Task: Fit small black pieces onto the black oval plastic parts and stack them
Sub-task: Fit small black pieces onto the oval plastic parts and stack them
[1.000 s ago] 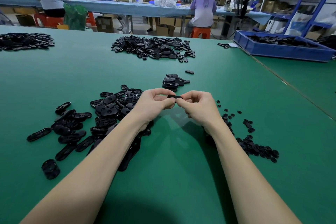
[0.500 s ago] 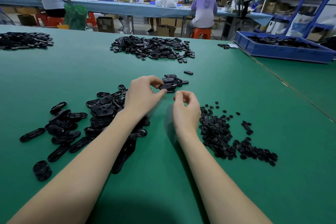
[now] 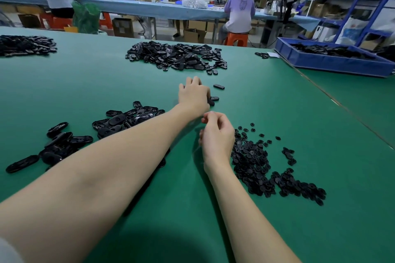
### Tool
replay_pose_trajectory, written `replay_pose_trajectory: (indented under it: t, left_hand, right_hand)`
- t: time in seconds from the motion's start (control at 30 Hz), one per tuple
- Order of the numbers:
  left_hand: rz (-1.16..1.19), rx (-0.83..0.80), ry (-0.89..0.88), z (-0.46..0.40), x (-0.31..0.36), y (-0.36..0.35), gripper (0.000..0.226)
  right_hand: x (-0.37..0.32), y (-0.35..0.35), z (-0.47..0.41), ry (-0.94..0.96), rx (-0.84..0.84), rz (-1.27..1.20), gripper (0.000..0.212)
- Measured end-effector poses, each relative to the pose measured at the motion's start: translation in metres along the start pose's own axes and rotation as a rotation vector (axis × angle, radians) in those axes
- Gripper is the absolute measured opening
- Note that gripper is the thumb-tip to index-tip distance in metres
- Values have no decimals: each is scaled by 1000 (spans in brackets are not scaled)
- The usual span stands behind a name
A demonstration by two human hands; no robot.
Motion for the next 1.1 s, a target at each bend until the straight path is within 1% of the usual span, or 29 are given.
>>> replay_pose_trajectory:
  t: [0.1, 0.2, 0.37, 0.47, 0.6, 0.7, 0.8, 0.9, 1.1]
  left_hand:
    - [45, 16, 5, 3, -1, 1, 30]
    - [142, 36, -1, 14, -2, 7, 36]
    - [396, 117, 26, 48, -28, 27, 32]
    - [445, 170, 45, 66, -52, 42, 28]
    - [384, 176, 148, 77, -90, 52, 23]
    - [152, 135, 245, 83, -111, 51, 28]
    - [-3, 30, 282, 90, -120, 40, 33]
    - [-53, -25, 277, 93, -121, 33, 32]
    - [-50, 35, 266, 94, -119, 40, 22]
  right_hand:
    - [-1, 0, 1, 6, -9, 10, 22]
    - [-1, 1, 1, 6, -10, 19, 24]
    - [-4, 0, 2, 28, -22, 22, 24]
    - [-5, -2, 2, 60, -40, 52, 26]
    - [-6, -2, 4, 83, -58, 77, 26]
    - [-6, -2, 5, 88, -63, 61, 28]
    - [-7, -3, 5, 91, -80, 71, 28]
    - [-9, -3, 6, 103, -91, 79, 28]
    - [-8, -1, 6, 93, -76, 61, 28]
Point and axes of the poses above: each hand's wrist, its own z-axis away from the middle knuckle, its own y-axis out of the back of the hand, x = y × z, the point moved 9 cm from there along -z, towards the middle knuckle, and after that the axes turned 4 degrees about y, right-handed, at the moved point
